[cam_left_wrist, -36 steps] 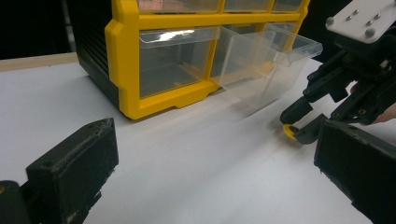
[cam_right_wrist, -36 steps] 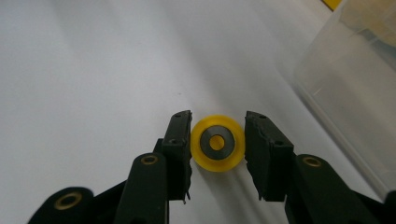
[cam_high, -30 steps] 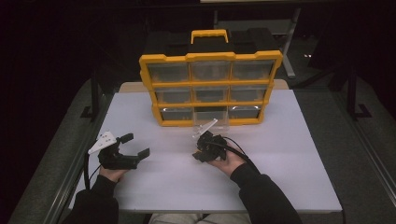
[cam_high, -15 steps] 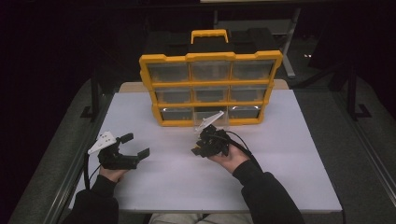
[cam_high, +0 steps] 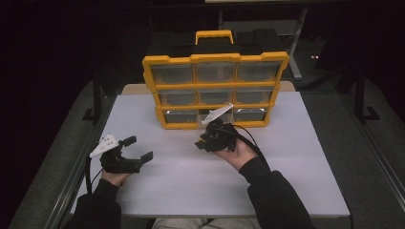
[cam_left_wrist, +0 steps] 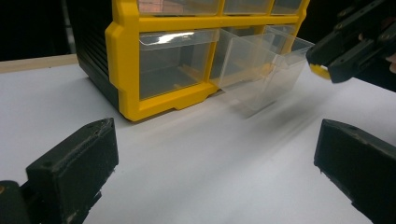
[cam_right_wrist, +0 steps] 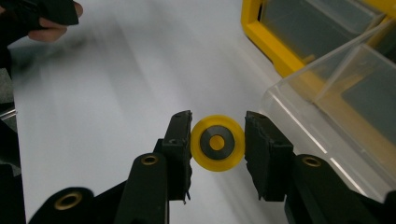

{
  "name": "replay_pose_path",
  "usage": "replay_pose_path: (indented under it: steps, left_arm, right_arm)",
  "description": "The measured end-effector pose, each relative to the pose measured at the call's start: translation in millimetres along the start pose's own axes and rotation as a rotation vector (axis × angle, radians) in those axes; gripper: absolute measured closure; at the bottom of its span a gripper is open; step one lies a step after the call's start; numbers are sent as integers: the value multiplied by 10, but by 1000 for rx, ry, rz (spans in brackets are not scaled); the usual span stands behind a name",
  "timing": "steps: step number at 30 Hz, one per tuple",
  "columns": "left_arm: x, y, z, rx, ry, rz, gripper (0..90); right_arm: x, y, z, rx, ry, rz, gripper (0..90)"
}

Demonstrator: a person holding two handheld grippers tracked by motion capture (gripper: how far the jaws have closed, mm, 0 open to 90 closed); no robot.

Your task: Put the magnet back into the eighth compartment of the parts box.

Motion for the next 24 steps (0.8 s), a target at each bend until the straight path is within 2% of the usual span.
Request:
replay_pose_path:
  steps: [9,17,24]
  left_arm:
    - [1,-3,2,3,0,1,0]
    - [1,-7,5,3,-3,1,0]
    - [1,-9,5,4,-5,1,0]
  right_arm:
    - [96,-104,-32,-15,-15,-22,612]
    - [205,-190,-146,-36,7,-48,612]
    - [220,-202,-266,-62,42,-53,612]
Point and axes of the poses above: each handheld gripper's, and its own axes: y roughly forward along the jaws, x roughly out of its top, z roughly to its left, the point moved 1 cm from there along y, roughly forward along the jaws, and after that the axes turned 10 degrees about x, right-handed, at the moved point
